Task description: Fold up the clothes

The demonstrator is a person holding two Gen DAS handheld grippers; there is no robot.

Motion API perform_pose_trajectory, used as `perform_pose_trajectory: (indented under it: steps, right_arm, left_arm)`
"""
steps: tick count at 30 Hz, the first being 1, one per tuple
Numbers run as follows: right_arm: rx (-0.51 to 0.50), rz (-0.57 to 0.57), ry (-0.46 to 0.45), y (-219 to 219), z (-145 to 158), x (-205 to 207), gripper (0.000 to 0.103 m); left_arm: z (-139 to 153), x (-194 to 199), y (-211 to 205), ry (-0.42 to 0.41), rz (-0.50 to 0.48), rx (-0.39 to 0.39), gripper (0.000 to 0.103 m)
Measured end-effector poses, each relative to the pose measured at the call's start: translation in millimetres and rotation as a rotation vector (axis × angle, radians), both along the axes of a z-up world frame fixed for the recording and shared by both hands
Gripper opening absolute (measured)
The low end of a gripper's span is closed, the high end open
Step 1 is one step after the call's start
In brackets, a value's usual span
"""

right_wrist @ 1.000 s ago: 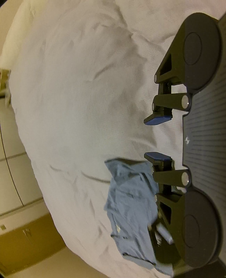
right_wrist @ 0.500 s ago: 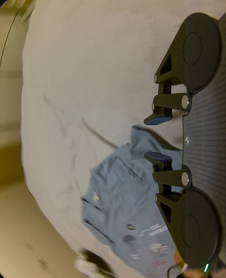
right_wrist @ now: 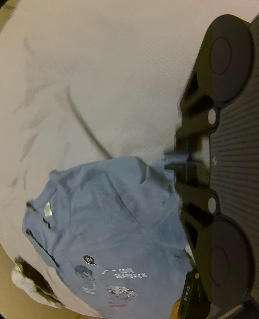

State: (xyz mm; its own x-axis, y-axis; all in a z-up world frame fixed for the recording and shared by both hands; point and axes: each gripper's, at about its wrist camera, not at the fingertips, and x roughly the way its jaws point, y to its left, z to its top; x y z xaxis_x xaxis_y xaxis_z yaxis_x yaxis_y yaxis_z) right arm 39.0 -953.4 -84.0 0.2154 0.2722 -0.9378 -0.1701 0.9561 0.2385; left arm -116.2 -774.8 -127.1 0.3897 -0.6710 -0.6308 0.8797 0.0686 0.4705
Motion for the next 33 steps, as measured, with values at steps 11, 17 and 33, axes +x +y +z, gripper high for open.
perform_pose_trajectory:
  steps: [11,17,33]
  right_arm:
    - [0.112,-0.466,0.161,-24,16,-11,0.001]
    - [0.141,-0.423,0.085,6,32,18,0.002]
    - [-0.068,-0.097,-0.185,37,22,13,0.030]
  left_arm:
    - [22,43,22,0.522,0.336,-0.252,0.007]
    - [16,85,64,0.877,0.619,-0.452,0.008]
    - [18,111,98,0.960,0.869,-0.492,0.027]
